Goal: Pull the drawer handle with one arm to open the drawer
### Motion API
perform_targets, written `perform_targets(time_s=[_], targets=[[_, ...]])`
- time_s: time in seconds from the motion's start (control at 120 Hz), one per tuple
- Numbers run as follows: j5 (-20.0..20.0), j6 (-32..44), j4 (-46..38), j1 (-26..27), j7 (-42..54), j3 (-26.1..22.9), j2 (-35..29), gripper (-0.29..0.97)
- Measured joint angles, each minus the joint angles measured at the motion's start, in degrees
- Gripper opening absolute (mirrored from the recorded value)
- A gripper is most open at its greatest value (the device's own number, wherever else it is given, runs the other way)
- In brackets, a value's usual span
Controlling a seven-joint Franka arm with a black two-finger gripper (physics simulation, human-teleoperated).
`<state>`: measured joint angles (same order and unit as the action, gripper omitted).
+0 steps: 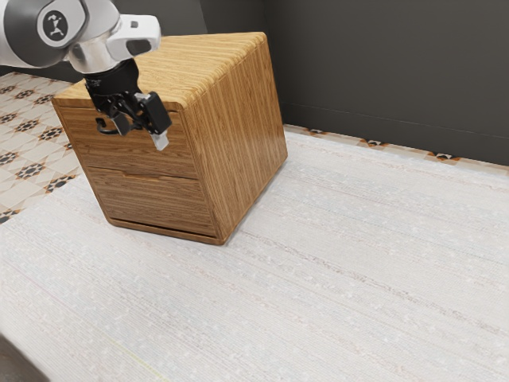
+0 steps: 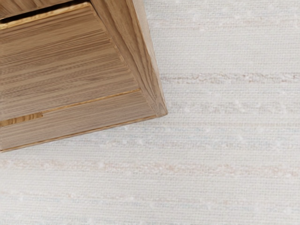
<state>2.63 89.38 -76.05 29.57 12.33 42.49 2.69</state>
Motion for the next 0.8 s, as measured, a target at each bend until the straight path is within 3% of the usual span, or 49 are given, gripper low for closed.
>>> perform_targets(time_s=[0.133, 0.233, 0.483, 0.717, 0.8], targets=[[-0.34, -0.14, 0.62, -1.85, 0.79, -0.07, -0.2, 0.68], [0.76, -0.9, 8.32, -2.56, 1.15, -0.69, -1.2, 0.68], [1.36, -1.76, 9.6, 0.3, 1.84, -0.86, -1.29, 0.68], [1.61, -2.94, 6.98, 4.35, 2.31, -0.68, -1.36, 0.68], [1.79, -3.26, -3.55, 9.94, 2.35, -0.62, -8.61, 0.68]])
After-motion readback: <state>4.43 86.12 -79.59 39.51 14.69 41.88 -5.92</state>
